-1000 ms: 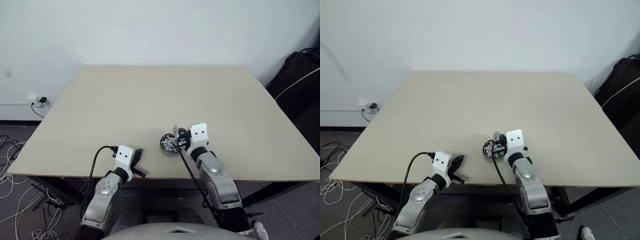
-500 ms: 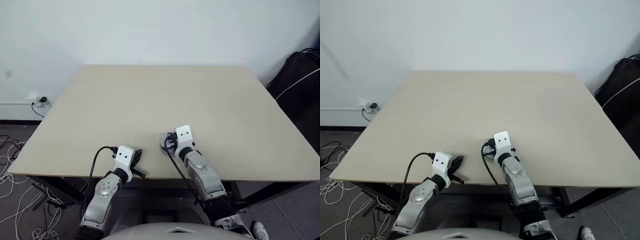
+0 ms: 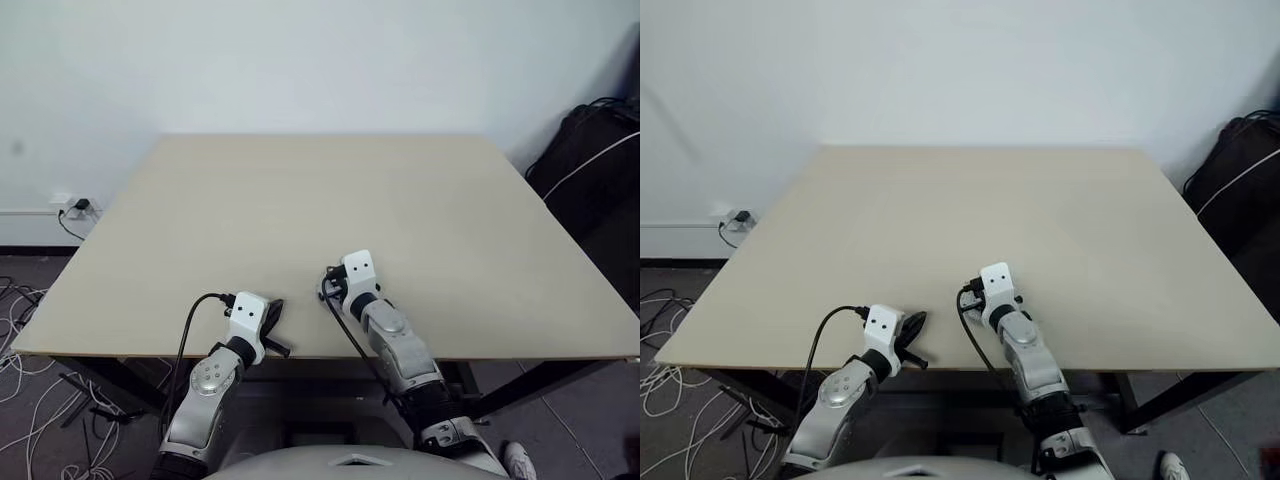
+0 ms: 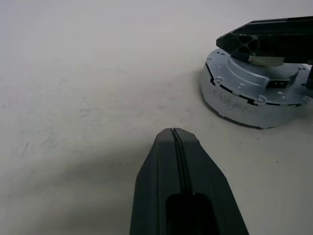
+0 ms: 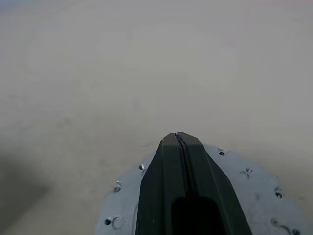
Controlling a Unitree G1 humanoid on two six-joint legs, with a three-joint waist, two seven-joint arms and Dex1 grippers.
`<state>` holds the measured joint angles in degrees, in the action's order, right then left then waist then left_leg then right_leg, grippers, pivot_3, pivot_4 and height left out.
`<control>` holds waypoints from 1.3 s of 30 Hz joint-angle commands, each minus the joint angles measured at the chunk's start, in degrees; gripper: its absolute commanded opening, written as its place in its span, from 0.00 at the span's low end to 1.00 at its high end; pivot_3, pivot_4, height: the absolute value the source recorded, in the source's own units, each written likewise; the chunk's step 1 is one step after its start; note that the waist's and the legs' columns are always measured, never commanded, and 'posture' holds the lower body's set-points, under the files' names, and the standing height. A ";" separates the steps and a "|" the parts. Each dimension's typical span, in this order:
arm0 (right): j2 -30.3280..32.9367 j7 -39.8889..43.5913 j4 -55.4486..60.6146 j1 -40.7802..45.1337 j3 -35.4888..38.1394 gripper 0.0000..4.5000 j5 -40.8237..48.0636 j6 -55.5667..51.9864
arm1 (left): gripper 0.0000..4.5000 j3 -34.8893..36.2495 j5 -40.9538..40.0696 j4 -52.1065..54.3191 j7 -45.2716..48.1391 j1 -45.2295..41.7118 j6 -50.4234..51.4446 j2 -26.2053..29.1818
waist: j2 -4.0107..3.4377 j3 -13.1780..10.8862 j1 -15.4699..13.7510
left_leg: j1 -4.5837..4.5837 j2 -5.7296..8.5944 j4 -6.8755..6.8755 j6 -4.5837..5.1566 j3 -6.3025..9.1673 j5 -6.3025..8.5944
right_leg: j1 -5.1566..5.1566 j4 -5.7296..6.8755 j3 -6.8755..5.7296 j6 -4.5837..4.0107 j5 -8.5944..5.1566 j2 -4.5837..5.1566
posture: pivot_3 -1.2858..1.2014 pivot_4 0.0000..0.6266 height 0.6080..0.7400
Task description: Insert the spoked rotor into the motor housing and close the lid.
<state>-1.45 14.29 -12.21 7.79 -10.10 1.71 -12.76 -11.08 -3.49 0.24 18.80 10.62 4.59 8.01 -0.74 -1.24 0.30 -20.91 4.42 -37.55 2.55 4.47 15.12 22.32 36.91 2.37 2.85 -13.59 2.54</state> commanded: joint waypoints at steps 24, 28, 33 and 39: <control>0.06 -5.52 25.79 -15.53 1.04 0.00 0.09 23.14 | 0.00 0.37 0.27 0.00 -0.95 -3.01 -3.03 -1.55 | 0.16 -0.20 0.14 | -0.17 0.00 0.11 -0.01 0.02 0.02 | 0.17 -0.04 0.06 0.03 -0.09 0.05 | 0.52 0.00 1.00; 0.29 -5.50 25.80 -15.64 0.64 0.00 -0.07 23.57 | 0.00 0.24 0.18 -0.35 -0.68 -3.47 -3.00 -1.50 | 0.18 -0.21 0.11 | -0.17 0.00 0.11 -0.01 0.02 0.01 | 0.16 -0.04 0.06 0.02 -0.09 0.05 | 0.52 0.00 1.00; 0.76 -4.91 25.99 -15.61 0.02 0.00 0.22 24.18 | 0.00 0.11 0.21 -0.58 -0.41 -3.59 -3.03 -1.49 | 0.22 -0.26 0.09 | -0.17 0.00 0.11 -0.01 0.02 0.02 | 0.16 -0.04 0.06 0.01 -0.10 0.05 | 0.52 0.00 1.00; 0.89 -4.08 25.86 -15.42 -0.35 0.00 0.98 24.09 | 0.00 0.16 0.24 -0.71 -0.06 -3.51 -3.11 -1.41 | 0.28 -0.30 0.06 | -0.16 0.00 0.11 -0.01 0.02 0.01 | 0.16 -0.04 0.06 0.01 -0.10 0.05 | 0.52 0.00 1.00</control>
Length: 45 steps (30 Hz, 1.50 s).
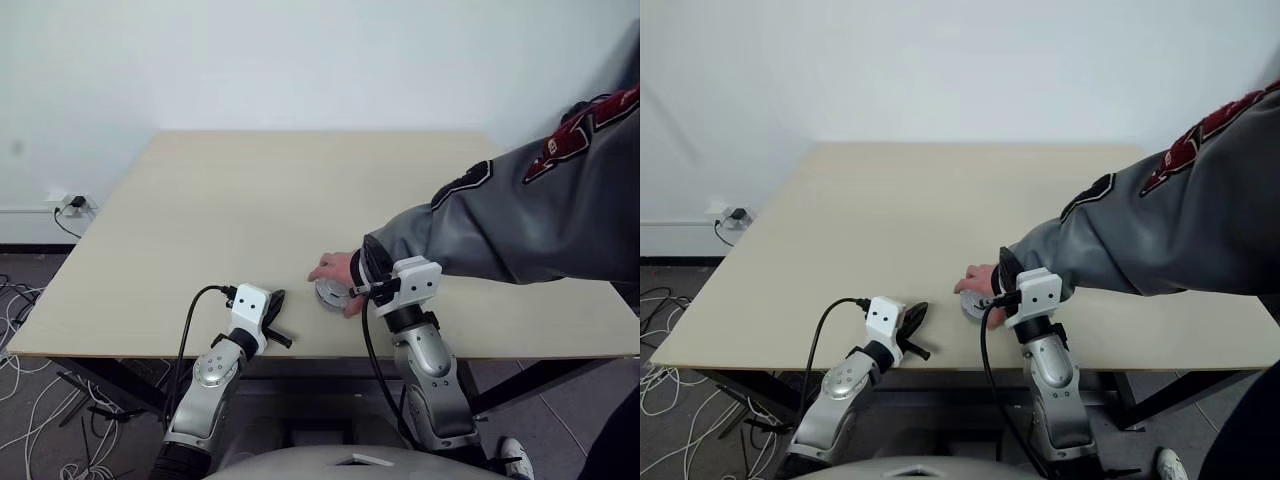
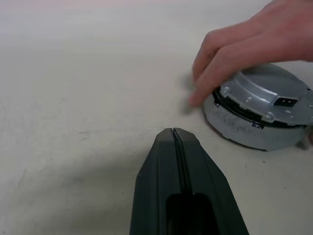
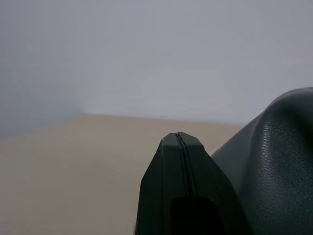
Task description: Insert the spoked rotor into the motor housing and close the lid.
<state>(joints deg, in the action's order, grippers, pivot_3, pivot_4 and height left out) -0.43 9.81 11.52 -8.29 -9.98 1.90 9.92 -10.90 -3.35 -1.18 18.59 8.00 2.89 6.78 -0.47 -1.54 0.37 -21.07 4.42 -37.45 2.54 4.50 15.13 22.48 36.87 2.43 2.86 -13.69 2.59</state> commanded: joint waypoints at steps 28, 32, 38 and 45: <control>0.40 2.10 1.83 1.20 -1.41 0.00 1.63 1.17 | 0.00 -0.12 0.00 0.84 0.68 -1.00 -0.94 -0.07 | 0.09 -0.14 -0.12 | 0.00 0.00 0.00 0.00 0.00 0.00 | 0.00 0.01 0.00 -0.01 0.00 0.00 | 0.52 0.00 1.00; 0.37 2.24 1.80 1.25 -1.46 0.00 1.68 1.06 | 0.00 -0.10 0.00 0.81 0.66 -0.99 -0.96 -0.08 | 0.09 -0.14 -0.15 | 0.00 0.00 0.00 0.00 0.00 0.00 | 0.00 0.00 0.00 -0.01 0.00 0.00 | 0.52 0.00 1.00; 0.34 2.40 1.75 1.31 -1.52 0.00 1.68 1.03 | 0.00 -0.11 0.00 0.74 0.63 -1.07 -0.95 -0.13 | 0.09 -0.14 -0.18 | 0.00 0.00 0.00 0.00 0.00 0.00 | 0.00 0.00 0.00 -0.01 0.00 0.00 | 0.52 0.00 1.00; 0.31 2.50 1.62 1.46 -1.45 0.00 1.60 1.00 | 0.00 -0.18 0.03 0.64 0.61 -1.31 -0.91 -0.20 | 0.09 -0.14 -0.28 | 0.00 0.00 0.00 0.00 0.00 0.00 | 0.00 0.00 -0.01 -0.01 0.00 0.00 | 0.52 0.00 1.00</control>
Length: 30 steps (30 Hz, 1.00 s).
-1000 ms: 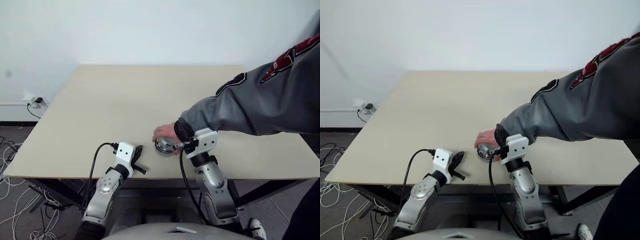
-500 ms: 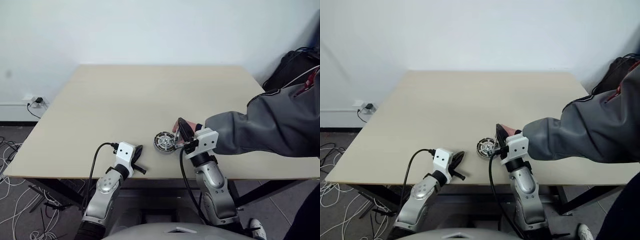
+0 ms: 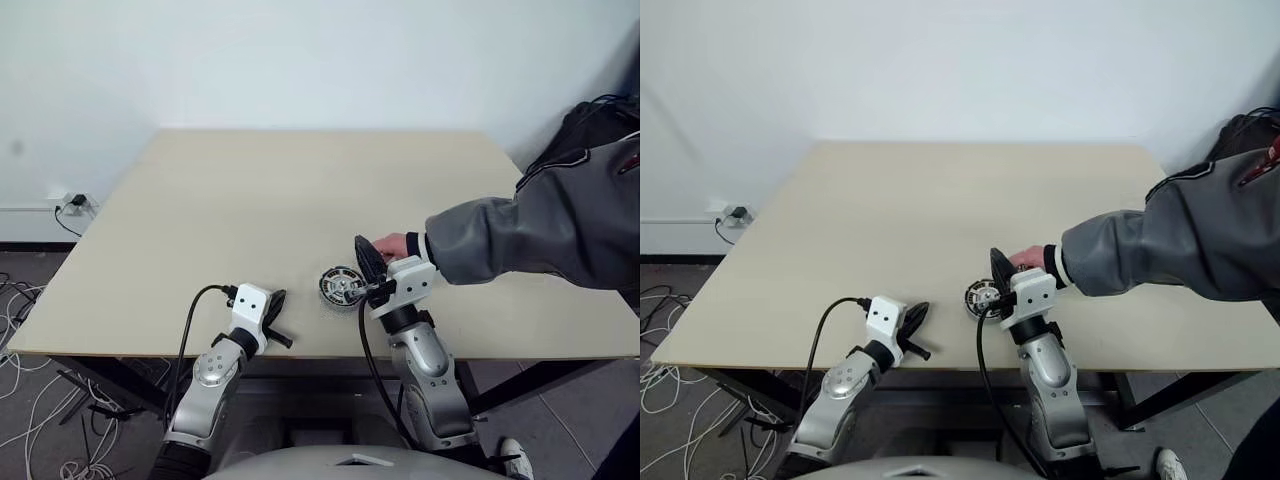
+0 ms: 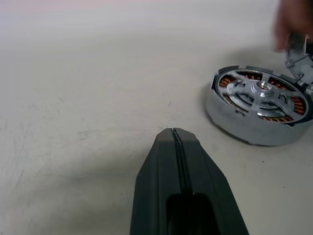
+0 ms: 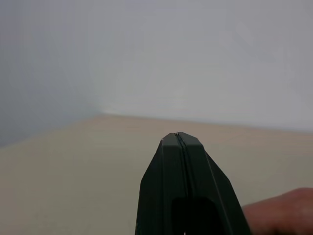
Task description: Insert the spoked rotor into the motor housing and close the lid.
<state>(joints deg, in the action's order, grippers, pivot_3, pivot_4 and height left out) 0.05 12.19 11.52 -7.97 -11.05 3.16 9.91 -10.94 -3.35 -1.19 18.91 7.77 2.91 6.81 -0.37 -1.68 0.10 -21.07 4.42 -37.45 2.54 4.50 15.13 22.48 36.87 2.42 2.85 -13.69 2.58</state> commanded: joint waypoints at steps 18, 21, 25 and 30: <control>-0.12 0.63 1.44 1.47 -0.49 0.00 0.45 0.85 | 0.00 -0.14 0.08 0.22 -0.09 -1.13 -1.25 -0.42 | 0.00 0.00 -0.35 | 0.00 0.00 0.00 0.00 0.00 0.00 | 0.00 0.00 0.00 0.00 0.00 0.00 | 0.52 0.00 1.00; -0.15 0.57 1.36 1.63 -0.40 0.00 0.45 0.73 | 0.00 -0.17 0.10 0.37 -0.16 -0.99 -1.28 -0.47 | 0.00 0.00 -0.35 | 0.00 0.00 0.00 0.00 0.00 0.00 | 0.00 0.00 0.00 0.00 0.00 0.00 | 0.52 0.00 1.00; -0.17 0.39 1.42 1.76 -0.20 0.00 0.45 0.52 | 0.00 -0.19 0.07 0.50 -0.20 -0.84 -1.32 -0.51 | 0.00 0.00 -0.35 | 0.00 0.00 0.00 0.00 0.00 0.00 | 0.00 0.00 0.00 0.00 0.00 0.00 | 0.52 0.00 1.00; -0.18 0.16 1.48 1.80 -0.04 0.00 0.39 0.30 | 0.00 -0.17 0.03 0.41 -0.19 -0.82 -1.34 -0.54 | 0.00 0.00 -0.36 | 0.00 0.00 0.00 0.00 0.00 0.00 | 0.00 0.00 -0.01 0.00 0.00 0.00 | 0.52 0.00 1.00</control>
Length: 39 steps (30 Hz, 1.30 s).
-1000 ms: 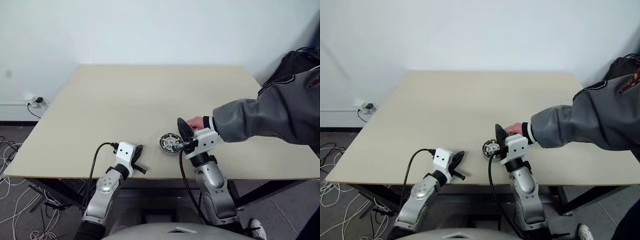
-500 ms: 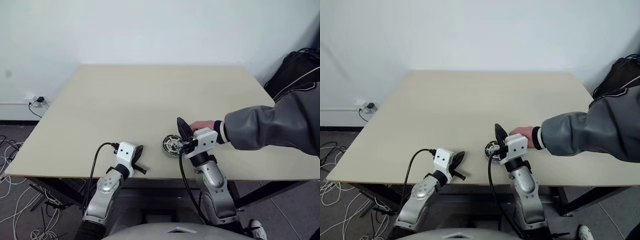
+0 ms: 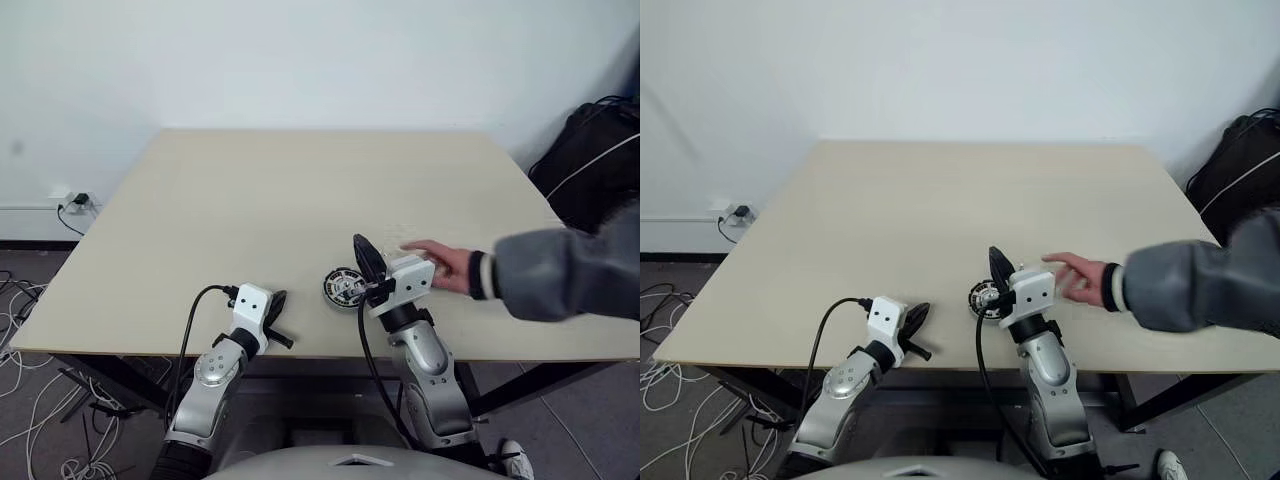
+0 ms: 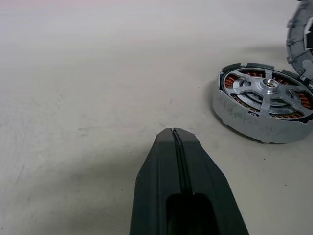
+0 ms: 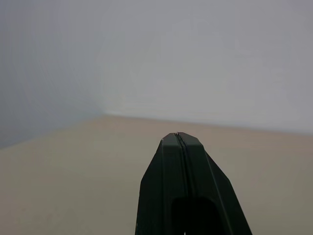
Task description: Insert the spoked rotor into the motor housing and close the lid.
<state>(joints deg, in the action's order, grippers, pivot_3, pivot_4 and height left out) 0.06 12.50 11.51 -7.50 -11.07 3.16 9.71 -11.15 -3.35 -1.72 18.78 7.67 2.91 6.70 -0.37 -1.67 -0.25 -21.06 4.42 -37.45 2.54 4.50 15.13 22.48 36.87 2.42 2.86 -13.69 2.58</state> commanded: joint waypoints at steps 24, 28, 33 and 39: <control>1.75 -21.03 -1.67 1.08 11.29 0.00 -15.91 -20.89 | 0.00 -0.70 -0.04 -0.03 0.61 -1.47 -1.24 -0.51 | -0.04 0.01 -0.60 | 0.01 0.01 0.00 0.06 -0.02 -0.04 | 0.00 0.02 0.02 -0.05 -0.01 -0.02 | 0.52 0.00 1.00; 3.76 -17.48 0.53 -1.06 8.83 0.00 -17.64 -28.23 | 0.00 -0.79 -0.11 -0.14 0.73 -1.67 -1.13 -0.49 | -0.05 0.01 -0.60 | 0.01 0.01 0.00 0.10 -0.02 -0.06 | 0.00 0.02 0.02 -0.05 -0.02 -0.01 | 0.52 0.00 1.00; 5.93 -12.34 4.05 -2.74 5.56 0.00 -17.58 -34.18 | 0.00 -0.84 -0.15 -0.25 0.91 -1.80 -0.97 -0.48 | -0.06 0.01 -0.54 | 0.00 0.00 0.00 0.09 -0.02 -0.05 | 0.00 0.02 0.01 -0.05 -0.02 0.00 | 0.52 0.00 1.00; 6.27 -11.73 5.86 -1.97 3.88 0.00 -18.17 -33.57 | 0.00 -0.75 -0.08 -0.23 1.07 -1.84 -0.84 -0.44 | -0.01 -0.01 -0.59 | 0.00 0.00 -0.01 0.03 -0.02 -0.02 | -0.01 -0.01 -0.01 -0.02 -0.02 0.00 | 0.52 0.00 1.00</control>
<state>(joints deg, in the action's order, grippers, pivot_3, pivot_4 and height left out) 6.19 0.93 14.64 -10.46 -6.92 -14.39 -24.47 -11.84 -3.38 -2.24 19.69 6.82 2.92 6.62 -0.38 -1.68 -0.84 -21.07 4.43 -37.46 2.57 4.48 15.12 22.47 36.86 2.41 2.84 -13.70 2.58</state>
